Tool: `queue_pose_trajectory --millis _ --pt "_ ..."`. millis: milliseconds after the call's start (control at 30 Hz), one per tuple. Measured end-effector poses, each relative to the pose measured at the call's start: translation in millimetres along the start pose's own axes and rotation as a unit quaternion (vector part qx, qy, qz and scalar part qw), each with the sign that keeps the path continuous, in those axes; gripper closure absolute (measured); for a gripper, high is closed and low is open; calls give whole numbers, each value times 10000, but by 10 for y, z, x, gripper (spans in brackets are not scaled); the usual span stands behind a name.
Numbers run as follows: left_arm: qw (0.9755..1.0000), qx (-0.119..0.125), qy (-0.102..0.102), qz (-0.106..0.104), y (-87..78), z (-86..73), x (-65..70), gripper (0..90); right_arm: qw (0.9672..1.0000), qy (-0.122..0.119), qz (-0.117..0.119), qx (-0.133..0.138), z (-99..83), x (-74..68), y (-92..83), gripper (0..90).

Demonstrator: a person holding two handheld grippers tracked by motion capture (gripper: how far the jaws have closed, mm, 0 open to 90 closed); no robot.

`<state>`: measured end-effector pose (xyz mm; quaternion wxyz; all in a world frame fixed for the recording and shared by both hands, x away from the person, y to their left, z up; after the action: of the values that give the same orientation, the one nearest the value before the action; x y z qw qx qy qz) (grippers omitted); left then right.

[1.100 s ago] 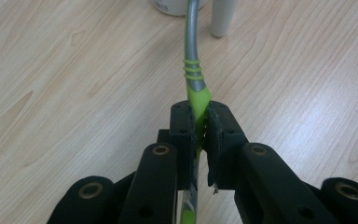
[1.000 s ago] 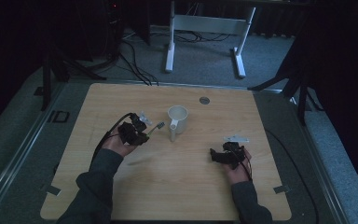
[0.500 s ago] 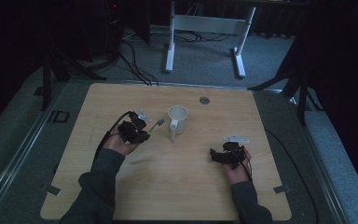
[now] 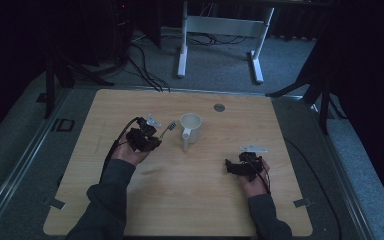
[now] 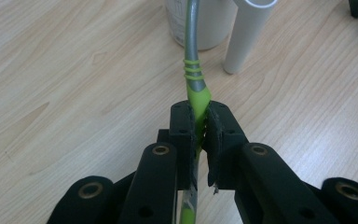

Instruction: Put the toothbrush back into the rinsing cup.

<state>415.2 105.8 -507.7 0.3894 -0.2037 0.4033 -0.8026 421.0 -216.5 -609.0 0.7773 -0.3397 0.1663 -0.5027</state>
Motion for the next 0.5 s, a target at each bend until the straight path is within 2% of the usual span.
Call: queue_pose_trajectory --millis 500 --pt "9995 259 -164 -44 -12 56 3 818 10000 7 1 0 0 -1 0 135"
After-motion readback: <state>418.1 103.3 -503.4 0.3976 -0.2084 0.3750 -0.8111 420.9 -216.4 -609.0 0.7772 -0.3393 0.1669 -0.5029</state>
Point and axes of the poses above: each handheld gripper's, and its own axes: y roughly forward along the jaws, z roughly out of its top, x roughly to its right, the point moved 7 cm from there along y, roughly forward along the jaws, and after that the axes turned 6 degrees about -y, right-handed, at the moved point
